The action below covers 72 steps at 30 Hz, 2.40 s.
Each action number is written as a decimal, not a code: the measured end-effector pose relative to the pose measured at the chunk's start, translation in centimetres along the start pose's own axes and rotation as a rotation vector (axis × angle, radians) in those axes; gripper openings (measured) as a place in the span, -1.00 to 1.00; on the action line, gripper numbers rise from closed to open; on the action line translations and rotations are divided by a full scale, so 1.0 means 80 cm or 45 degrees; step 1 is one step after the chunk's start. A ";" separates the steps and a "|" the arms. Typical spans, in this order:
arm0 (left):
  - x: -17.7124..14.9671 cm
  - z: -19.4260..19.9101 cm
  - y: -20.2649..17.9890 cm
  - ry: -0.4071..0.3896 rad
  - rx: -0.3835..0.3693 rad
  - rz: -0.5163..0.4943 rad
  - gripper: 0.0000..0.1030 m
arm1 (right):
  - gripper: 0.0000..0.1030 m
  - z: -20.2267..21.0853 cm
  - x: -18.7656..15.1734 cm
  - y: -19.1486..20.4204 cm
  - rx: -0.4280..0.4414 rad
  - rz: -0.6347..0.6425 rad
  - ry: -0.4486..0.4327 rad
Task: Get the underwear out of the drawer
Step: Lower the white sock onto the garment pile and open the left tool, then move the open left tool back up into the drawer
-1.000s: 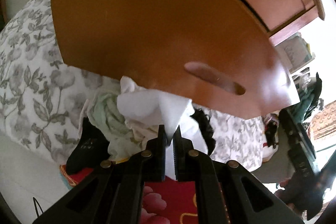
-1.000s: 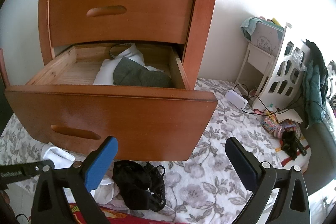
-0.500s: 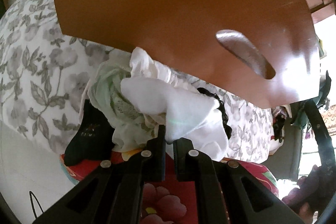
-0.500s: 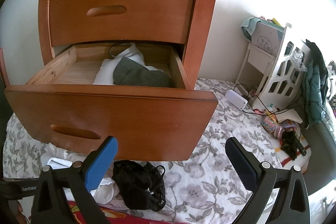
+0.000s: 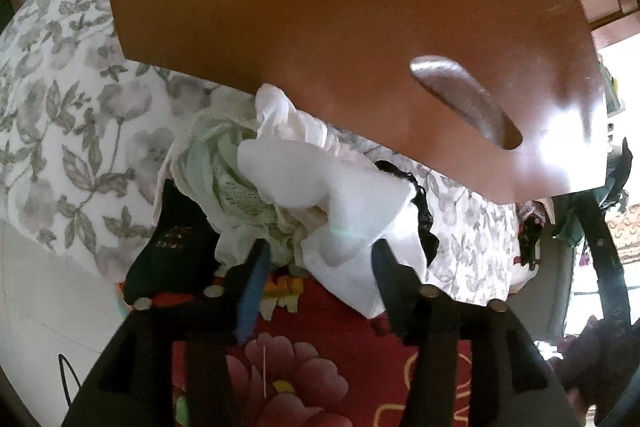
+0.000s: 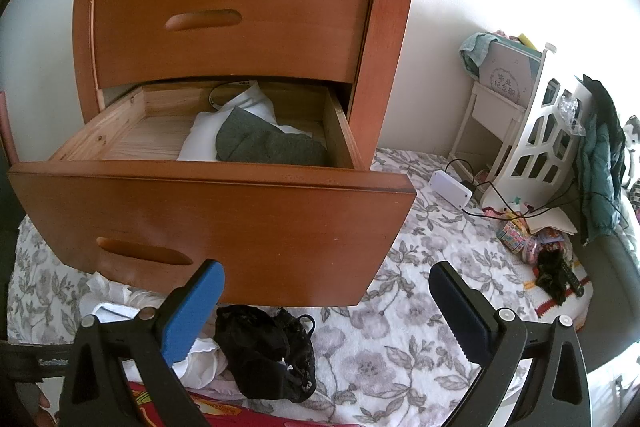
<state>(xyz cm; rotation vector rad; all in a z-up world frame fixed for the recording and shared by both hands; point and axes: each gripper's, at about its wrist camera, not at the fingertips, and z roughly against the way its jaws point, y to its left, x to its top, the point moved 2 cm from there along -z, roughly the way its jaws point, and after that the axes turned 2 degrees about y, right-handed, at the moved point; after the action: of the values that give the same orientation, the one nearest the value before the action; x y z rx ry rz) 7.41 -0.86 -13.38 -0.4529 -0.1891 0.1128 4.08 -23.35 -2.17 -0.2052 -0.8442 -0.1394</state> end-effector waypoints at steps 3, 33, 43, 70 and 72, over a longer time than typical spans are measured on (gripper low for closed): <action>0.002 0.013 -0.005 -0.021 -0.008 -0.014 0.24 | 1.00 0.001 -0.001 0.000 0.001 0.001 0.000; 0.007 0.097 -0.033 -0.348 0.032 -0.100 0.87 | 1.00 0.000 0.000 0.000 0.001 0.001 0.002; 0.004 0.138 -0.051 -0.543 0.000 -0.169 0.88 | 1.00 0.000 0.000 0.001 0.001 0.001 0.001; 0.074 0.220 -0.126 -0.973 0.331 -0.439 0.88 | 1.00 0.001 0.000 -0.003 0.037 -0.016 -0.006; 0.082 0.219 -0.131 -0.963 0.308 -0.454 0.88 | 1.00 0.001 0.000 -0.004 0.041 -0.018 -0.005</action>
<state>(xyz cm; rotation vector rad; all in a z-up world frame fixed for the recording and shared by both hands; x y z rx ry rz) 10.85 -1.78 7.75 -0.1104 -0.9832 -0.0490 3.97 -23.63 -2.11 -0.1694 -0.8516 -0.1386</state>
